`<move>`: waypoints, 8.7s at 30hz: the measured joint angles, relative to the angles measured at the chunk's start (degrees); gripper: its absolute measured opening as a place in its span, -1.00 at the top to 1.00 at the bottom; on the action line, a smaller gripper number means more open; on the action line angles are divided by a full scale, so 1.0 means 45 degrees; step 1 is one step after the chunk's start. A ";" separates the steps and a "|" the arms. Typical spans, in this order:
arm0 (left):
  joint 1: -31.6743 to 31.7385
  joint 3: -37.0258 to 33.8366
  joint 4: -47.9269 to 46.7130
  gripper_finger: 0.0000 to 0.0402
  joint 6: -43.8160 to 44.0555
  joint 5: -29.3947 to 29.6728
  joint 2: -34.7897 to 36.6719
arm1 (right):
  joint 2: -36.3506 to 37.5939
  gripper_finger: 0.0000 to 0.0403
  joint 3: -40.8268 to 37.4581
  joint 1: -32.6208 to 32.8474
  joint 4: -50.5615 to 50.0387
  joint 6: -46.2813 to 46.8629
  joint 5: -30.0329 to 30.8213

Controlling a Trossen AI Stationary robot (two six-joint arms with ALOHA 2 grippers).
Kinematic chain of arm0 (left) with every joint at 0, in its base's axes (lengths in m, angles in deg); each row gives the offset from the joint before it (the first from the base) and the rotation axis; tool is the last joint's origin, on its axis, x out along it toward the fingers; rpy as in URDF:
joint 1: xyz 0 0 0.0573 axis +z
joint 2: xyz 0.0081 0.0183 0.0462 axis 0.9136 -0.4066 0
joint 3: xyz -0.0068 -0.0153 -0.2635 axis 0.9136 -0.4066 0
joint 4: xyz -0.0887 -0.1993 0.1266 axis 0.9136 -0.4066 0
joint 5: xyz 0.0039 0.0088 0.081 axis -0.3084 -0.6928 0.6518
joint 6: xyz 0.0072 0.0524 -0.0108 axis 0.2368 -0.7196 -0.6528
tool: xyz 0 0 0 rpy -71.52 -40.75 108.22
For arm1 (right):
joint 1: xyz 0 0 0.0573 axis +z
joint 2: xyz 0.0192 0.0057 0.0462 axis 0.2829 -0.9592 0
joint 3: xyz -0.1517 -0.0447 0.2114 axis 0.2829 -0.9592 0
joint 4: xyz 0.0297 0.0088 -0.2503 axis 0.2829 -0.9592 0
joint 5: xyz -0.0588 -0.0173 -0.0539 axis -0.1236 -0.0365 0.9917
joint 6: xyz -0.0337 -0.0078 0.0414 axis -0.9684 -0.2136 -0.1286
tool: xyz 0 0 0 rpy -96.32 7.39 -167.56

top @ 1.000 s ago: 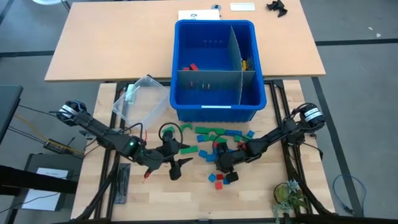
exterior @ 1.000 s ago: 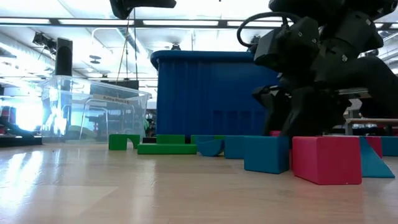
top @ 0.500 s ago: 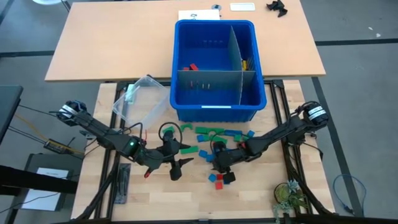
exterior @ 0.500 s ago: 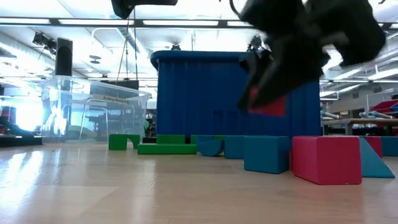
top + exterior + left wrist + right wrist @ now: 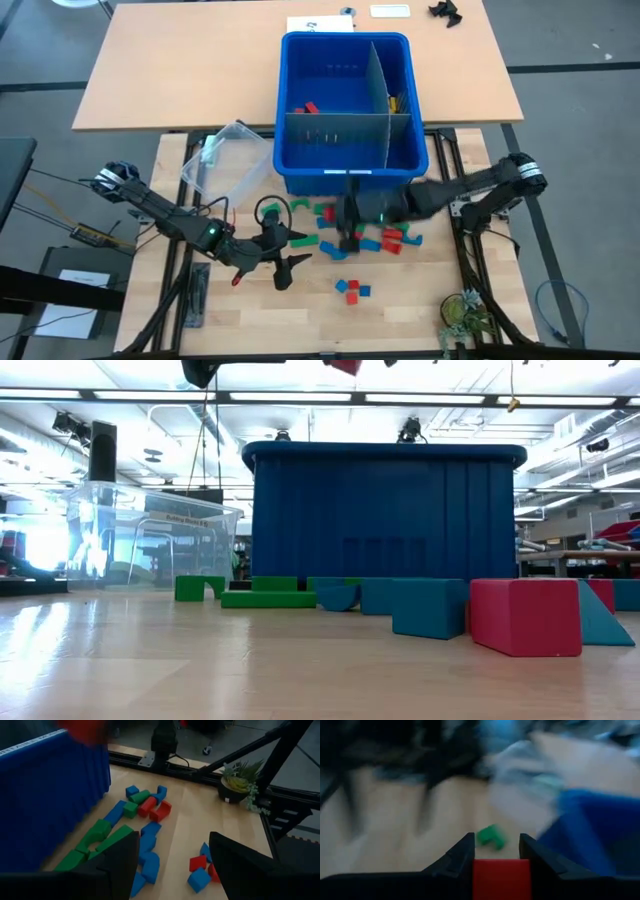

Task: Sort blocks
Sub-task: Put the red block into the blue bin

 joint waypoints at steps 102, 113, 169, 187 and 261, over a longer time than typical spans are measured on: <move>0.0000 0.0000 0.1033 -0.24 0.0000 0.0000 0.0000 | -0.3200 -0.52 -0.1850 0.4095 -0.2394 0.3035 -0.3092; 0.0000 0.0003 0.1027 -0.24 0.0000 0.0000 0.0000 | -0.2075 -0.51 -0.4306 0.5124 -0.0039 0.4341 -0.2387; 0.0000 0.0000 0.1376 -0.24 0.0000 -0.0243 0.0000 | -0.1651 0.99 -0.7339 0.4912 0.4787 0.3384 -0.1364; 0.0000 0.0004 0.1379 -0.24 0.0000 -0.0243 0.0000 | -0.3118 0.39 -0.7319 0.4663 0.6904 -0.1203 -0.2037; 0.0000 0.0002 0.1378 -0.24 0.0000 -0.0238 0.0000 | 0.2971 1.00 -0.3797 -0.1181 0.4410 -0.0147 -0.0319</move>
